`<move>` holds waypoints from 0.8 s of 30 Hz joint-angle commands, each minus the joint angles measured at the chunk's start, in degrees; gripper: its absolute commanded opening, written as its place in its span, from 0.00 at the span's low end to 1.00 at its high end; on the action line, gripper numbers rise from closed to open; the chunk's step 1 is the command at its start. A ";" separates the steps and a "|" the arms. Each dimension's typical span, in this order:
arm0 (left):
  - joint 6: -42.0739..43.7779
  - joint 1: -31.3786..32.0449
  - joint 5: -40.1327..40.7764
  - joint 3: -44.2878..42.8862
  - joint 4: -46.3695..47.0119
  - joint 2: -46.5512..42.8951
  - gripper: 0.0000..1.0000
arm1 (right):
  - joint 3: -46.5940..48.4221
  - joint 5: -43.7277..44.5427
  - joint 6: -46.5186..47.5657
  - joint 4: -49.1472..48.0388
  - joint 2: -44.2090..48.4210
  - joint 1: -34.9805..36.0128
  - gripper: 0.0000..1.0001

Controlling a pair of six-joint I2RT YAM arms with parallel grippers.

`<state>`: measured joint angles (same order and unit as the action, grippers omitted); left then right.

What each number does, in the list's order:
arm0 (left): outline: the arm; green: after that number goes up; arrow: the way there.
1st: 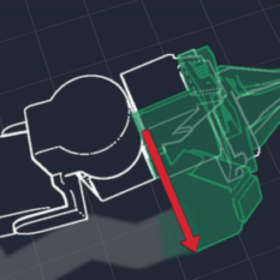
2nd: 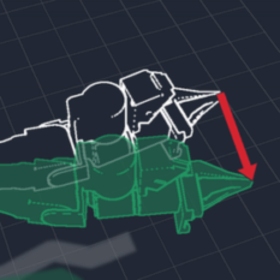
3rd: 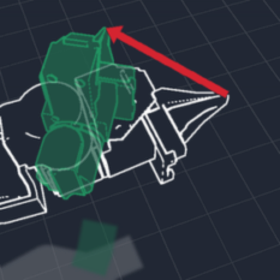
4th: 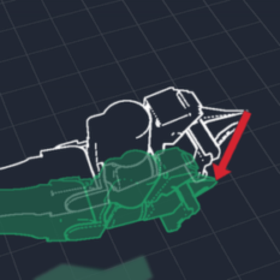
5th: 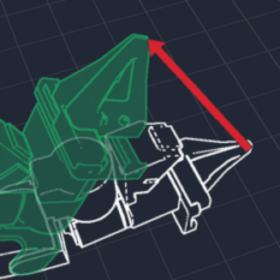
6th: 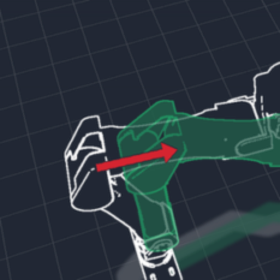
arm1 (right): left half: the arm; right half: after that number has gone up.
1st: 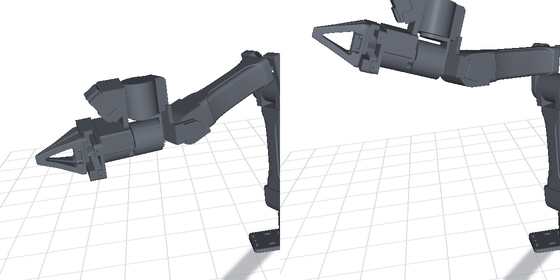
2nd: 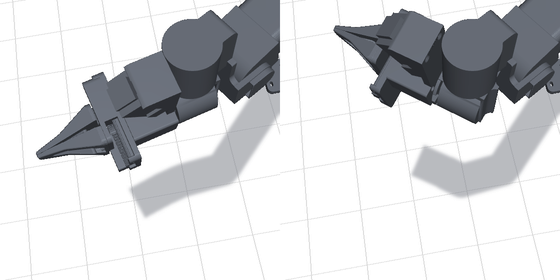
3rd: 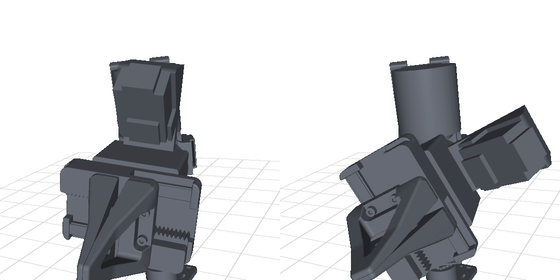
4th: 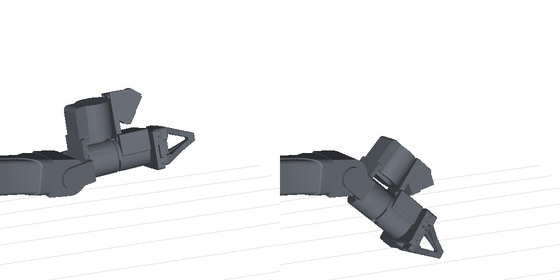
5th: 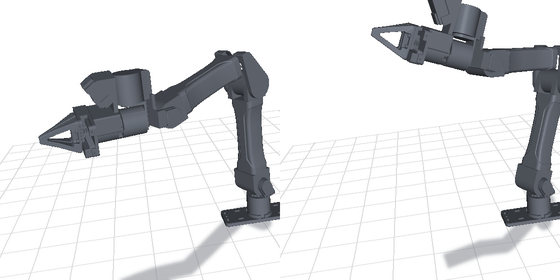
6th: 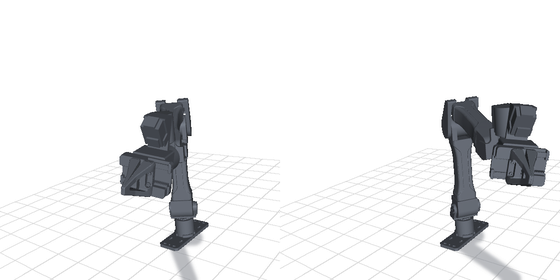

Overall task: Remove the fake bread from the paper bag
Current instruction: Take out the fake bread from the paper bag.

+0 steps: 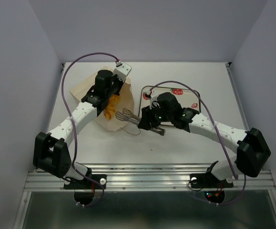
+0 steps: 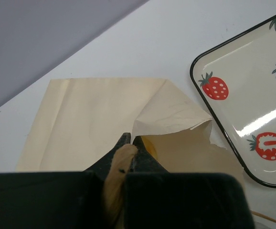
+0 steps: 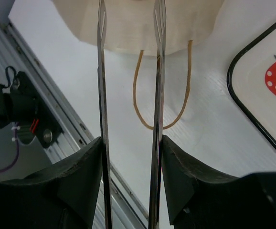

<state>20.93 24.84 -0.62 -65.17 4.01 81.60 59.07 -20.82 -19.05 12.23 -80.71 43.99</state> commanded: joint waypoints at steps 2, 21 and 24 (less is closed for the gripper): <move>-2.29 0.56 1.77 -0.93 1.44 -2.32 0.00 | 6.14 14.39 -6.43 -8.00 -4.63 4.08 0.54; -3.96 1.44 1.24 -0.84 1.26 -3.12 0.00 | 14.58 16.78 -13.38 -11.61 -20.10 6.29 0.61; -4.14 1.53 1.15 -0.75 1.44 -2.94 0.00 | 14.32 15.46 -13.91 -13.44 -20.81 6.81 0.62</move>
<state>18.06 25.91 0.27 -65.17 3.14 81.54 70.74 -3.88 -31.40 4.82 -101.10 49.91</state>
